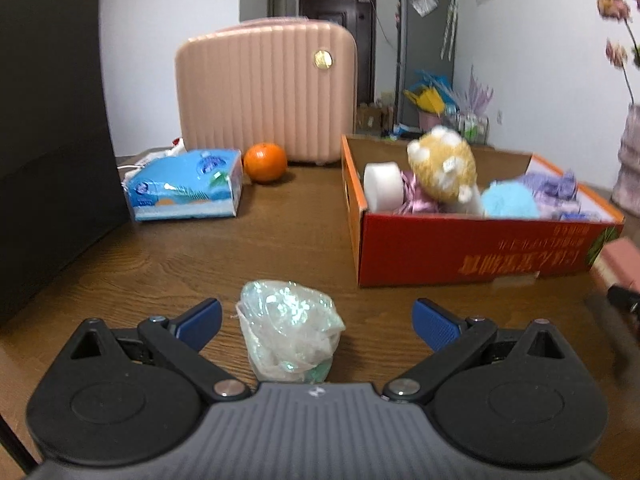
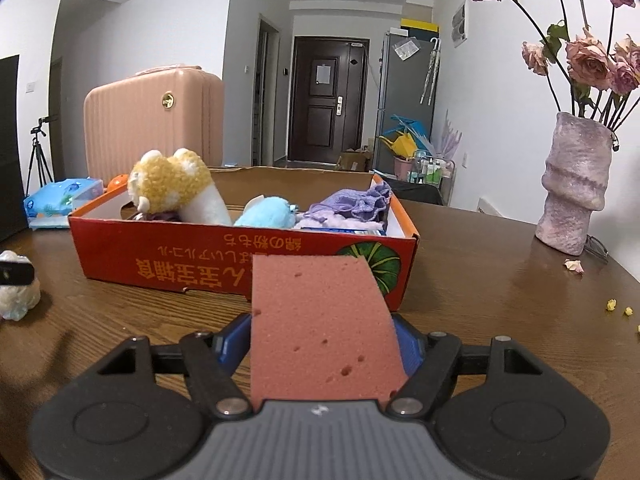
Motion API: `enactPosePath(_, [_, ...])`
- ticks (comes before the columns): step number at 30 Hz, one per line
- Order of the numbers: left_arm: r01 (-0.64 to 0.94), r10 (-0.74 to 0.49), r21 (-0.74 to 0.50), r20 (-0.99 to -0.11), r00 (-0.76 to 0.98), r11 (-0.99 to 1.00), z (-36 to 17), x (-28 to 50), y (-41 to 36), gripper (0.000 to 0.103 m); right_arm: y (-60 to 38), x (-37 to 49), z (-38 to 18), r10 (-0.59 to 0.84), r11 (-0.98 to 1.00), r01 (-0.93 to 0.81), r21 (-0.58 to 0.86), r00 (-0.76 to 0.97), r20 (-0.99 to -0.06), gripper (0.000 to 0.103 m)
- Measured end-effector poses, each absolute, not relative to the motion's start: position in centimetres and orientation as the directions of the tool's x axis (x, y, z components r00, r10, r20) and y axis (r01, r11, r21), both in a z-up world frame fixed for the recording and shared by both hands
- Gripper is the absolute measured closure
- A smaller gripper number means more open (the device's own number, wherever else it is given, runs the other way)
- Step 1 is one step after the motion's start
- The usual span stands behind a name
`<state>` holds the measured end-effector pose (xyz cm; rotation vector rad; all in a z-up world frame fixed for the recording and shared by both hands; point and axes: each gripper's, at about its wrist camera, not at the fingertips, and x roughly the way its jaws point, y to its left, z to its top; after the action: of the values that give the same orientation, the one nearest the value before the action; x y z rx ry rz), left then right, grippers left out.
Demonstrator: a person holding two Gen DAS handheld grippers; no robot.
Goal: Organize soft objects
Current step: 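Lift pink sponge with right tool while left tool grasps clear plastic bundle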
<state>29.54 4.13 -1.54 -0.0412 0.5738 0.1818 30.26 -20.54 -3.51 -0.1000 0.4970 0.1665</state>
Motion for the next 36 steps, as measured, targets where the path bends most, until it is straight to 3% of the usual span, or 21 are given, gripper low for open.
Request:
enactPosePath(14, [-0.186,0.173,0.045,-0.626,0.761,0.982,-3.9,32.7,4.9,0.002,-20.5,30.3,-3.6,0.127,0.983,-0.175,-0.056,0.867,-0.481,0.031])
enactPosePath(15, [-0.189,0.173,0.042,-0.629,0.758,0.981,-4.0,32.8,5.0,0.004,-20.5,30.3,-3.6,0.127,0.983,-0.174,-0.056,0.868,-0.48,0.031])
enactPosePath(23, [-0.161,0.138,0.02,-0.632,0.762,0.987,-4.0,32.8,5.1,0.05,-20.6,30.0,-3.5,0.122,0.983,-0.172,-0.063,0.873,-0.472,0.03])
enactPosePath(25, [-0.155,0.125,0.008,-0.634,0.763,0.988,-4.0,32.9,5.3,0.056,-20.5,29.9,-3.5,0.12,0.983,-0.171,-0.067,0.875,-0.469,0.03])
enactPosePath(29, [-0.145,0.115,0.003,-0.628,0.769,0.989,-3.9,32.8,5.3,0.062,-20.5,29.8,-3.4,0.118,0.983,-0.17,-0.071,0.877,-0.467,0.03])
enactPosePath(36, [-0.146,0.113,-0.003,-0.615,0.78,0.989,-3.7,32.5,5.3,0.063,-20.4,29.4,-3.3,0.112,0.984,-0.162,-0.074,0.884,-0.453,0.03])
